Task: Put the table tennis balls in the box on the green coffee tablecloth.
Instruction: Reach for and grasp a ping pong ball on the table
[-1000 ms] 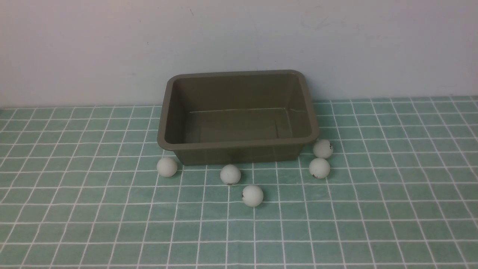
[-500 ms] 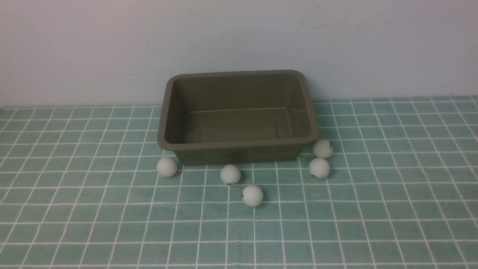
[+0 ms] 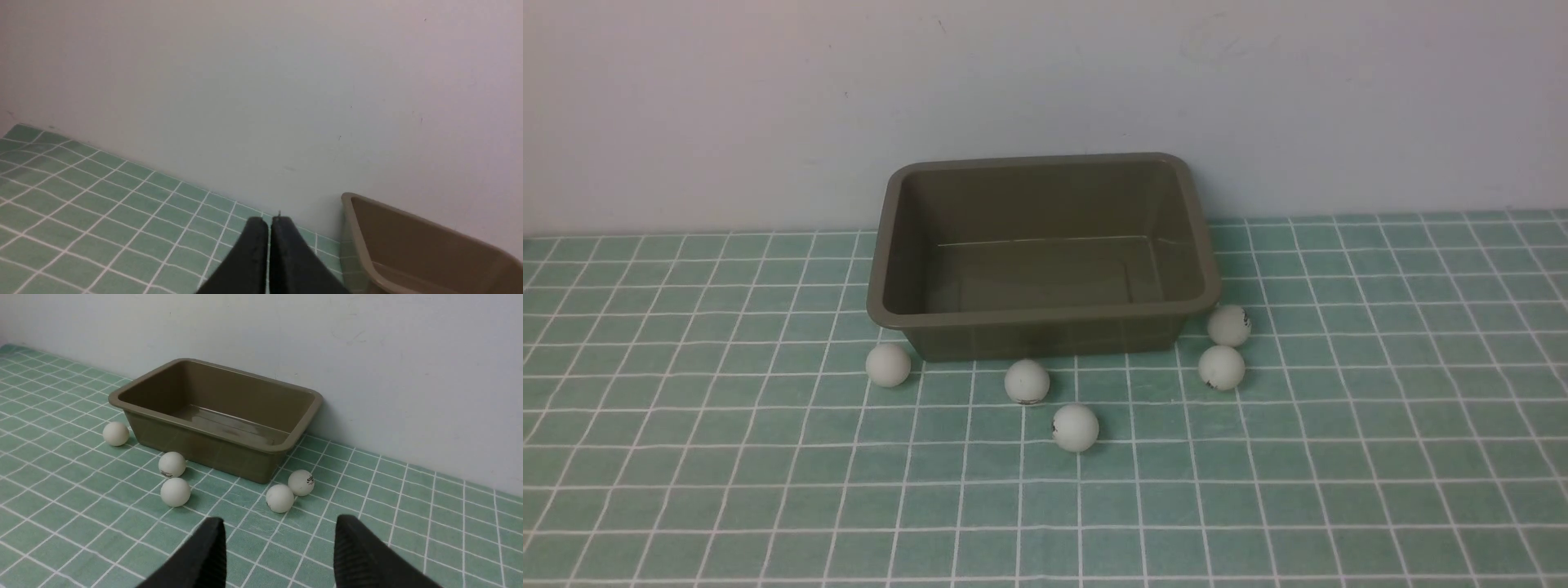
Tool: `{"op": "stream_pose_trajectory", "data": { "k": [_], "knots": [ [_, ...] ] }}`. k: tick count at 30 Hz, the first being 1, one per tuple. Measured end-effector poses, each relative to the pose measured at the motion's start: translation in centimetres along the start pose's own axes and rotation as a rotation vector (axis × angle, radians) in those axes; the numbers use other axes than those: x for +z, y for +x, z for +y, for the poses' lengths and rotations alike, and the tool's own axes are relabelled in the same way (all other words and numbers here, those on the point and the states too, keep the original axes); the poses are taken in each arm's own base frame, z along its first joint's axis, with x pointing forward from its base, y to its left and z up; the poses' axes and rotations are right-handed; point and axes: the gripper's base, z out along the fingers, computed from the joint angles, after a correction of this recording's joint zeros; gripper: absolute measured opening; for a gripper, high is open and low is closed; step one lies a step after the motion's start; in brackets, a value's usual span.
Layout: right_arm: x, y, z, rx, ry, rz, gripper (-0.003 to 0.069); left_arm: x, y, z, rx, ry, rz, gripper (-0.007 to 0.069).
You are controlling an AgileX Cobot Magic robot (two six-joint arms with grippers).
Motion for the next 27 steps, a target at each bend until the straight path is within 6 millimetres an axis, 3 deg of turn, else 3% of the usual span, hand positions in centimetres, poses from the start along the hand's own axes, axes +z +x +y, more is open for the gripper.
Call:
{"op": "stream_pose_trajectory", "data": {
  "k": [11,27],
  "knots": [
    [-0.01,0.36,0.19,-0.007,-0.021,0.039,0.0339,0.0,-0.05,-0.03,-0.119,0.004,-0.006,-0.0004],
    [-0.04,0.8,0.28,-0.017,-0.031,0.088,0.0339,0.0,-0.11,-0.07,-0.141,0.008,-0.011,-0.0001]
  ]
}}
